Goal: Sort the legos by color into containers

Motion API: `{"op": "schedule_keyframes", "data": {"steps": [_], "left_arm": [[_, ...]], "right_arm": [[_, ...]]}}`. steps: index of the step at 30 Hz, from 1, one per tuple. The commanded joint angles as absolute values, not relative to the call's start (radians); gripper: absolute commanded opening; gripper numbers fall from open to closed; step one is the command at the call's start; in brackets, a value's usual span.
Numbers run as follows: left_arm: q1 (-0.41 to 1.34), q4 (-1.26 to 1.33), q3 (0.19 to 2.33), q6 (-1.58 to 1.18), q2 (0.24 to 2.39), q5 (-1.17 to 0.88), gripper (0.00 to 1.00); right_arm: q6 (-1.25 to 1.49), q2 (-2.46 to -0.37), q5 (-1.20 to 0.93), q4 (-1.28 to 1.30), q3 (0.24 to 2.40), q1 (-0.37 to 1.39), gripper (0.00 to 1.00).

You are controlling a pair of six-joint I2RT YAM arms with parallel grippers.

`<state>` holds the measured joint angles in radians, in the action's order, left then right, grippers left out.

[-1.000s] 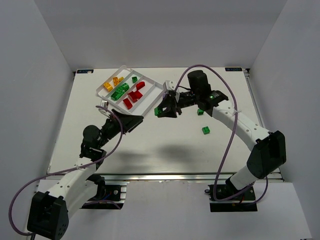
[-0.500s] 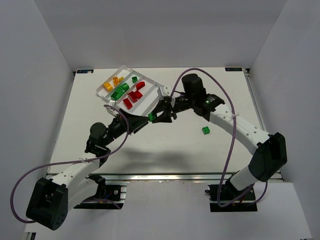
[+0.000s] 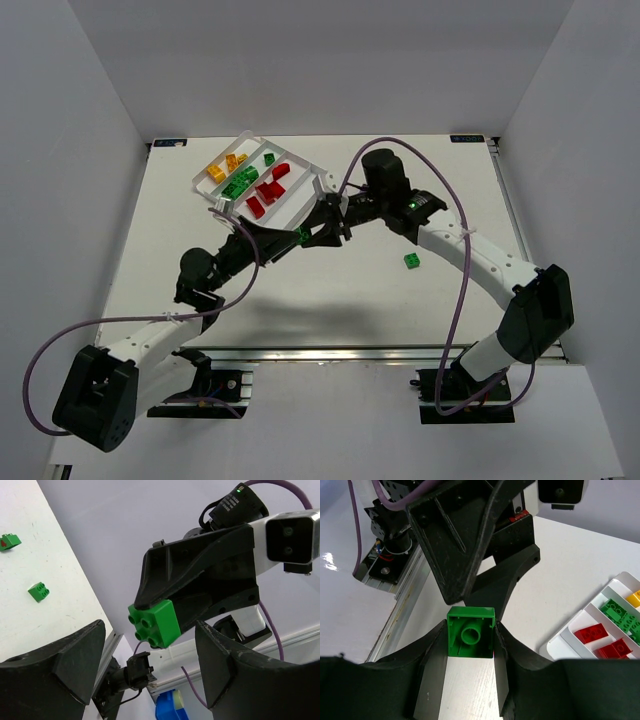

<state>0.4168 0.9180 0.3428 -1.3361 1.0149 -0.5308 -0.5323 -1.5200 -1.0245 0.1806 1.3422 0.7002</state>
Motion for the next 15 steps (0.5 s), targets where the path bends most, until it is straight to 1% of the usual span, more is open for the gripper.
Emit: {"op": "schedule_keyframes", "data": {"steps": [1,6,10,12,15], "left_arm": [[0.426,0.954,0.365,-1.341,1.031,-0.537,0.81],[0.43,0.911,0.379,-1.33,1.045,-0.529,0.78],[0.43,0.757,0.422,-1.27,1.037,-0.508,0.74],[0.431,0.72,0.448,-1.25,1.035,-0.5,0.72],[0.431,0.643,0.483,-1.215,1.035,-0.492,0.67]], "right_arm": [[-0.523,-1.517,-1.039,0.147,1.35,0.715,0.07],[-0.574,-1.535,-1.0,0.199,1.368,0.733,0.08],[-0.678,-1.551,-0.94,0.32,1.388,0.755,0.08],[-0.734,-1.56,-0.91,0.362,1.399,0.762,0.09],[-0.765,-1.577,-0.848,0.411,1.41,0.775,0.09]]}}
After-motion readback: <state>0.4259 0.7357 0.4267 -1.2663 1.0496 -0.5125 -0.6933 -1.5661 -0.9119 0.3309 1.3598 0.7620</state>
